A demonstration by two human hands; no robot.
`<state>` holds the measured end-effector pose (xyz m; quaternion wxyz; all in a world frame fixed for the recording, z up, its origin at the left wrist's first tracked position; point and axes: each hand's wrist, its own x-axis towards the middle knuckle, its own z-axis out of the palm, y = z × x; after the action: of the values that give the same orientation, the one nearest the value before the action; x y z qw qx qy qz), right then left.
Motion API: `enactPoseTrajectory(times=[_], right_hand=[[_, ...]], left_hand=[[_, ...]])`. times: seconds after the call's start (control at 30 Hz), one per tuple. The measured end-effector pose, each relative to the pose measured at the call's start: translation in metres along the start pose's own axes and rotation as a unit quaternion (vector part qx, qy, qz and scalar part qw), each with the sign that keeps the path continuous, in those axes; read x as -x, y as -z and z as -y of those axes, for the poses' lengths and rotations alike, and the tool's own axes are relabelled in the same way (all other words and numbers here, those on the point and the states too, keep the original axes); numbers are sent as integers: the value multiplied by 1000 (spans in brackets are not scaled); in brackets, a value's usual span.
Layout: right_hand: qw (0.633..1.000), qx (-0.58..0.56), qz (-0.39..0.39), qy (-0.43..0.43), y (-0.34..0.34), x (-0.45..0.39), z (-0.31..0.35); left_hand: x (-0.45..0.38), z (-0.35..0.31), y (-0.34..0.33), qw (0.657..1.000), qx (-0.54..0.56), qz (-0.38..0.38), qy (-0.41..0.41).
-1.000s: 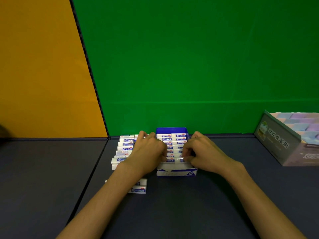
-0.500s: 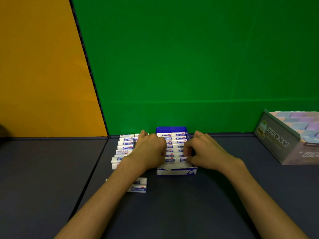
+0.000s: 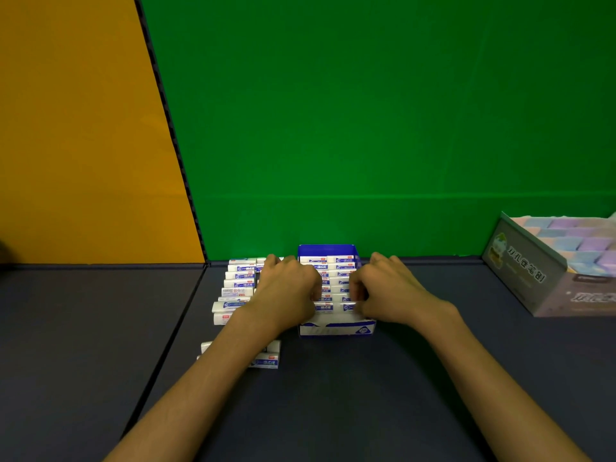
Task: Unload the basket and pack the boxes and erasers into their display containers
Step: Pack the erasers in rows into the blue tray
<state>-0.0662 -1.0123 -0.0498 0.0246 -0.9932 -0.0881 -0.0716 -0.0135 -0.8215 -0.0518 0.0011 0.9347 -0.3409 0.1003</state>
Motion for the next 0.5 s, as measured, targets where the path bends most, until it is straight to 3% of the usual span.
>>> enactPoseTrajectory(times=[0.2, 0.33, 0.5], right_hand=[[999, -40, -18, 1, 3, 1, 1], [995, -74, -68, 28, 3, -8, 17], [991, -104, -76, 46, -1, -29, 40]], left_hand=[[11, 20, 4, 990, 120, -80, 6], [23, 54, 5, 988, 118, -90, 52], [38, 104, 1, 985, 100, -75, 116]])
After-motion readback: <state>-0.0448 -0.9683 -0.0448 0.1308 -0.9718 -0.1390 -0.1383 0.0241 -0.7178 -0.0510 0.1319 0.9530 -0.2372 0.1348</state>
